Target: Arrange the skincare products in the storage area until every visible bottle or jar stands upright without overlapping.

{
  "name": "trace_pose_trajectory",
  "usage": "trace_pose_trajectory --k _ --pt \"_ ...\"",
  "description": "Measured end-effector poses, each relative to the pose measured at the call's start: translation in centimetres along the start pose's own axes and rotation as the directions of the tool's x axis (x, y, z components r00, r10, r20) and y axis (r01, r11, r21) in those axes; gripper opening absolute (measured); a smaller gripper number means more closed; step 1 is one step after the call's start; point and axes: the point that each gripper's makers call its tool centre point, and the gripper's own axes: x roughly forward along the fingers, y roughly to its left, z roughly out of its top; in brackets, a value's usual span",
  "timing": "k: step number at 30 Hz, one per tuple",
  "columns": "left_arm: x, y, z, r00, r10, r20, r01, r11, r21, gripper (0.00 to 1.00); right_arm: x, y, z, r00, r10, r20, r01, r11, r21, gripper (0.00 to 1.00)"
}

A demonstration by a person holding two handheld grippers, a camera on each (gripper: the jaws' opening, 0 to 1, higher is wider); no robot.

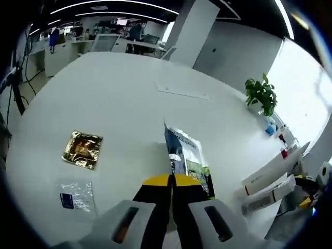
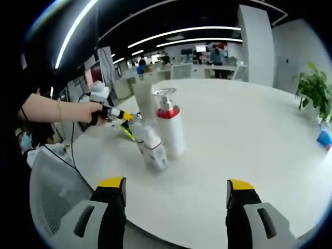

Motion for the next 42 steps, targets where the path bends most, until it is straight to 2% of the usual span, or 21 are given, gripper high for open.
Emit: trace_pose_trajectory --k 3,6,10,12,15,20,23,27,30,34,36,37,38,40,42 --pt "-1.2 -1.0 0.2 1.0 -0.018 0.019 0.019 0.999 -0.033 0.0 0.0 0.1 0.0 1.0 0.004 0.001 -0.004 1.0 -0.003 0.83" --pt "-0.5 -0.3 0.8 0.999 -0.038 0.033 0.039 0.998 -0.039 0.0 0.0 0.2 0.0 1.0 0.006 0.0 -0.006 1.0 -0.009 0.83" --pt "-2.4 -1.2 0.9 0.997 -0.066 0.042 0.067 0.997 -0.031 0.0 0.0 0.3 0.1 1.0 0.01 0.002 -0.01 1.0 -0.017 0.83" --pt "-2.7 -1.1 0.8 0.996 -0.08 0.043 0.082 0.996 -0.038 0.0 0.0 0.5 0.1 1.0 0.013 0.004 -0.012 1.0 -0.023 0.82" --pt "-4.4 -2.2 0.4 0.994 -0.103 0.038 0.104 0.994 -0.021 0.0 0.0 0.5 0.1 1.0 0.017 0.003 -0.017 0.999 -0.033 0.82" --pt "-5.8 -3.4 -0.2 0.991 -0.128 0.04 0.129 0.991 -0.024 0.0 0.0 0.8 0.1 1.0 0.027 0.0 -0.027 0.998 -0.048 0.82" --pt "-6.3 -3.6 0.1 0.989 -0.141 0.054 0.143 0.989 -0.031 0.0 0.1 1.0 0.1 1.0 0.031 -0.002 -0.032 0.998 -0.06 0.82" --pt "-8.2 -4.4 0.5 0.985 -0.16 0.072 0.162 0.986 -0.033 0.0 0.1 1.3 0.2 0.999 0.05 -0.006 -0.05 0.996 -0.068 0.82" --pt "-10.0 -5.6 0.7 0.98 -0.181 0.087 0.184 0.982 -0.035 0.0 -0.1 2.1 0.6 0.996 0.089 -0.001 -0.089 0.993 -0.08 0.8" --pt "-10.1 -5.8 0.8 0.976 -0.198 0.091 0.201 0.979 -0.029 0.0 -0.1 3.8 0.9 0.988 0.154 -0.014 -0.154 0.983 -0.101 0.76" --pt "-10.5 -5.9 0.6 0.975 -0.203 0.091 0.207 0.977 -0.045 0.0 -0.1 5.2 1.4 0.979 0.203 -0.003 -0.203 0.975 -0.096 0.75" --pt "-10.6 -5.9 0.5 0.974 -0.207 0.091 0.213 0.976 -0.051 0.0 -0.1 6.6 1.9 0.968 0.25 0.008 -0.248 0.965 -0.088 0.74" --pt "-11.1 -6.2 0.2 0.973 -0.211 0.094 0.218 0.974 -0.063 0.0 -0.1 6.9 2.1 0.966 0.26 0.011 -0.258 0.962 -0.087 0.72" --pt "-11.5 -6.3 0.1 0.97 -0.22 0.102 0.228 0.97 -0.079 0.0 0.2 8.7 2.7 0.949 0.316 0.021 -0.313 0.946 -0.084 0.7" --pt "-11.7 -6.3 0.2 0.97 -0.223 0.102 0.231 0.97 -0.08 0.0 0.7 10.0 3.1 0.939 0.342 0.016 -0.338 0.934 -0.112 0.71"
